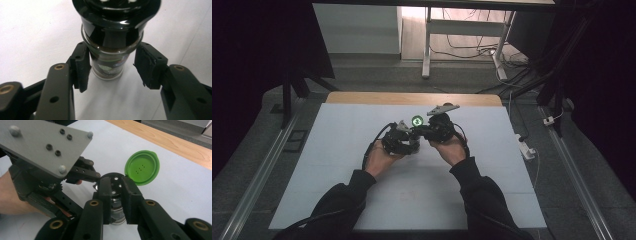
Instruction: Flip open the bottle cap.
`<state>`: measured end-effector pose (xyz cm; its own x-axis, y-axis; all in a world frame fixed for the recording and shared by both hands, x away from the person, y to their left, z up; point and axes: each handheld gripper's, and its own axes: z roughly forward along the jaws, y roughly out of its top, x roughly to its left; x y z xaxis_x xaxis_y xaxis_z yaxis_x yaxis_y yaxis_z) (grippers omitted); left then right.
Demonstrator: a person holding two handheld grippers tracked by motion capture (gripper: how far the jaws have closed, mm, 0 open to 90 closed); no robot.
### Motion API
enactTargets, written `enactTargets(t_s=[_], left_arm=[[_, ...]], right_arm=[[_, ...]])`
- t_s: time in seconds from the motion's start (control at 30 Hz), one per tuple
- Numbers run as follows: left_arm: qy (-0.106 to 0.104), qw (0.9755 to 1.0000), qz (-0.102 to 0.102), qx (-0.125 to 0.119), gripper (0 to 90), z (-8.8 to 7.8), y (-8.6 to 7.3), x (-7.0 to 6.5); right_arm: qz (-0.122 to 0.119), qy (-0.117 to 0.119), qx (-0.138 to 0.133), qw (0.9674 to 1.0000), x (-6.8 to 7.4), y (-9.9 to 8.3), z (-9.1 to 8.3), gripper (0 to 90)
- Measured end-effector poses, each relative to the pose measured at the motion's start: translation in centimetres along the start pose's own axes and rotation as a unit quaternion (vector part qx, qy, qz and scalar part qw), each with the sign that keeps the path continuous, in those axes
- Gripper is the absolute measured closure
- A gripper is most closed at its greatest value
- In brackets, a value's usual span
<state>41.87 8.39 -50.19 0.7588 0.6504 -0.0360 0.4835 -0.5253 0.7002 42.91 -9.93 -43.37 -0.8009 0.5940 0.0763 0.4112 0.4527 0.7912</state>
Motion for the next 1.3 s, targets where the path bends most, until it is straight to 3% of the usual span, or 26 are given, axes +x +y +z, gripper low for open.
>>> enactTargets(t_s=[0.27, 0.37, 0.4, 0.73, 0.8, 0.97, 1.3], left_arm=[[-0.002, 0.9999, -0.001, 0.011, 37.4, -0.8, -0.5, -0.1], [-0.016, 0.9997, -0.016, 0.010, 31.9, -1.3, -0.7, 0.0], [-0.023, 0.9994, -0.020, 0.015, 25.3, -1.4, -0.8, 0.1], [-0.043, 0.9979, -0.042, 0.023, 17.2, -3.7, -2.3, 0.0], [-0.047, 0.9974, -0.047, 0.026, 11.8, -4.1, -2.7, -0.1], [-0.057, 0.9971, -0.038, 0.034, 6.5, -5.2, -3.7, -0.8], [-0.088, 0.9950, -0.046, 0.008, 0.5, -8.2, -5.5, -1.8]], right_arm=[[0.000, -0.006, 0.006, 1.0000, 0.4, -0.5, -0.5, 64.8], [0.007, -0.002, 0.004, 1.0000, 0.5, -0.8, -0.8, 58.0], [0.012, 0.000, 0.002, 0.9999, 0.6, -1.0, -0.9, 53.1], [0.009, 0.000, 0.006, 0.9999, 1.5, -2.3, -1.7, 34.7], [0.012, 0.005, 0.008, 0.9999, 1.8, -2.8, -2.1, 29.7], [0.016, 0.011, 0.010, 0.9998, 2.2, -3.7, -2.6, 22.7], [0.026, 0.017, 0.015, 0.9994, 3.2, -5.5, -4.3, 7.8]])
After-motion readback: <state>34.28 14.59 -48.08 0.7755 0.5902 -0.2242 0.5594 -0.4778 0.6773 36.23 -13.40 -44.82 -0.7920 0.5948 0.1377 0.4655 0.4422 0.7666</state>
